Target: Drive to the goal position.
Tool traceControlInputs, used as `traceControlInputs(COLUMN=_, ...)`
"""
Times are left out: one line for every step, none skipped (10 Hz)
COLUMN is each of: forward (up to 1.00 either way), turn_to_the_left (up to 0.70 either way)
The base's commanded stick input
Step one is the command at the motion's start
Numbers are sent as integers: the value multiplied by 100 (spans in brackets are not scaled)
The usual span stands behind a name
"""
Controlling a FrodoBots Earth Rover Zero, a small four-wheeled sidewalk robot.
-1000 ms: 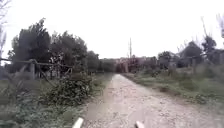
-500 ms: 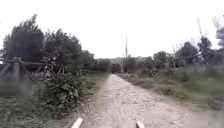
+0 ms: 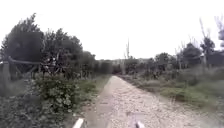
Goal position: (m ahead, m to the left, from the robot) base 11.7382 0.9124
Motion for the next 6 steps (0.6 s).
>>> traceControlInputs(forward=70, turn_to_the_left=0)
traceControlInputs(forward=70, turn_to_the_left=0)
traceControlInputs(forward=70, turn_to_the_left=0)
traceControlInputs(forward=70, turn_to_the_left=0)
traceControlInputs(forward=70, turn_to_the_left=0)
traceControlInputs(forward=70, turn_to_the_left=0)
